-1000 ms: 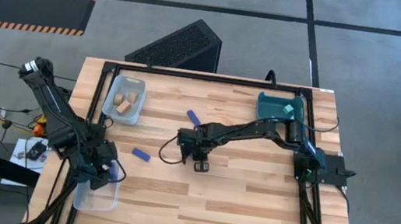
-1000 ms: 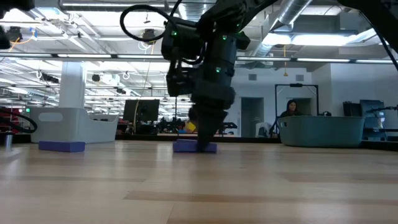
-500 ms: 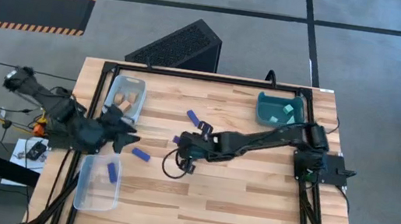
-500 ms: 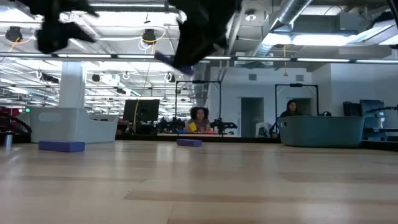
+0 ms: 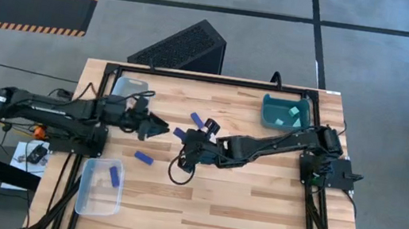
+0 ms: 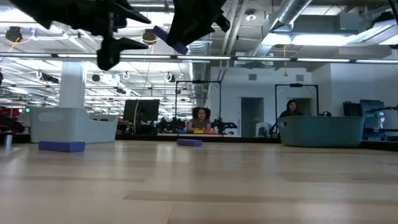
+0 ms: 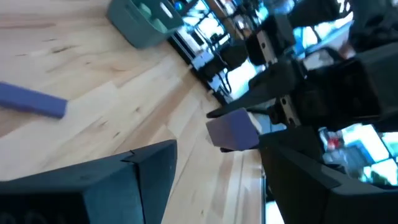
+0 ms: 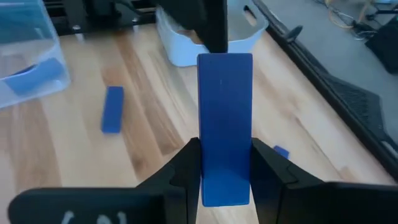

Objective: Sort & place blocks by color
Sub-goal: Put the blue block into the transparent bin

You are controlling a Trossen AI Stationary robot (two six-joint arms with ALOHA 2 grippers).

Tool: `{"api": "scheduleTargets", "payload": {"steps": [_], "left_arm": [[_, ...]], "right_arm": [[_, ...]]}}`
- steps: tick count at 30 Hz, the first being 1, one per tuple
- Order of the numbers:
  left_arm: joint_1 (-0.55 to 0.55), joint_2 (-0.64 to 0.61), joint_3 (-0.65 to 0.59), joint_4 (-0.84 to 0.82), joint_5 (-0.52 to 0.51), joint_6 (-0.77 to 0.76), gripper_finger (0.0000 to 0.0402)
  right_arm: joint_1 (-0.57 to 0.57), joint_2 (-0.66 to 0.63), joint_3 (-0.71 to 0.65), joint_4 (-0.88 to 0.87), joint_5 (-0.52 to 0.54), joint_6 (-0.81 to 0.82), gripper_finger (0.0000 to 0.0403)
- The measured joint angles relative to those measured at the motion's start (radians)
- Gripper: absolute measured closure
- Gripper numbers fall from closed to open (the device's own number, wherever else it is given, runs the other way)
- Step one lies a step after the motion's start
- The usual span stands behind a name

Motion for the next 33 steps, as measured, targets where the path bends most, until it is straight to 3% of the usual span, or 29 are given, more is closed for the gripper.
{"api": "scheduleTargets", "payload": {"steps": [9, 16, 20, 27, 33], "left_arm": [[0.071, 0.21, 0.111, 0.098, 0.188, 0.136, 0.0182], [0.153, 0.324, 0.157, 0.069, 0.233, 0.183, 0.0193], [0.183, 0.394, 0.158, 0.149, 0.336, 0.176, 0.024], [0.214, 0.462, 0.157, 0.206, 0.469, 0.224, 0.0373], [0.256, 0.447, 0.157, 0.205, 0.467, 0.3, 0.0372]], "right_arm": [[-0.019, 0.002, 0.009, -0.07, 0.021, 0.067, 0.0285], [-0.021, 0.002, 0.01, -0.095, 0.018, 0.084, 0.0285], [-0.021, 0.003, 0.009, -0.099, 0.016, 0.096, 0.0285], [-0.02, 0.004, 0.008, -0.113, 0.047, 0.097, 0.0284], [-0.017, 0.002, 0.01, -0.116, 0.063, 0.181, 0.0271]]}}
